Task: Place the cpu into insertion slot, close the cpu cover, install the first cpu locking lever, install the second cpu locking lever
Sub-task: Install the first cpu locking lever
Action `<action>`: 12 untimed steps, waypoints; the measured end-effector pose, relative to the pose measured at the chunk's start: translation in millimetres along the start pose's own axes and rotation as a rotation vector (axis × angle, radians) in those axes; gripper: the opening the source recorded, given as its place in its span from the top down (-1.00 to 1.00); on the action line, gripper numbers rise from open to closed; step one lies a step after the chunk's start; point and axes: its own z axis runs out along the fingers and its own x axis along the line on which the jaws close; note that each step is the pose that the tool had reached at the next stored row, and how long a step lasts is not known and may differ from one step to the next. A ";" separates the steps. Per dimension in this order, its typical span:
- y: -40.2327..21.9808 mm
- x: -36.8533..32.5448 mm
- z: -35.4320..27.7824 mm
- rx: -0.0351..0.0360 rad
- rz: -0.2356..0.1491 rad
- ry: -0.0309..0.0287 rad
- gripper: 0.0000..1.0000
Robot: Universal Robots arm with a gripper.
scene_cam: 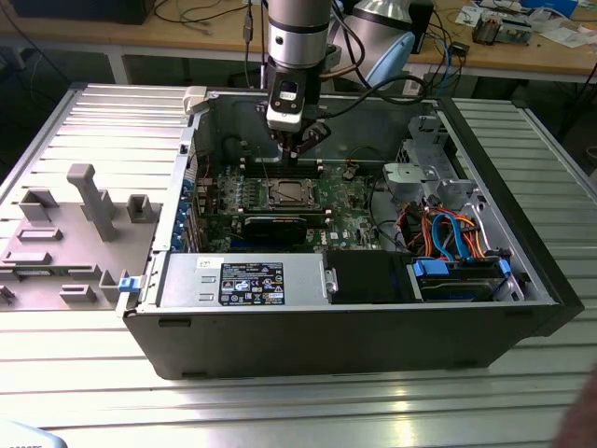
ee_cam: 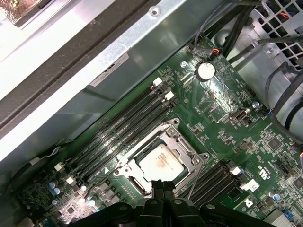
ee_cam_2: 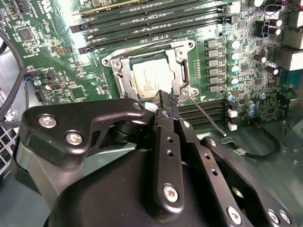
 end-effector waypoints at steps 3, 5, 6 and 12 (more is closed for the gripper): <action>0.0 0.0 0.0 -0.0004 -0.023 -0.0004 0.79; 0.0 0.0 0.0 -0.0006 -0.035 -0.0005 0.79; 0.0 0.0 0.0 -0.0008 -0.041 -0.0007 0.79; 0.0 0.0 0.0 -0.0015 -0.090 -0.0014 0.79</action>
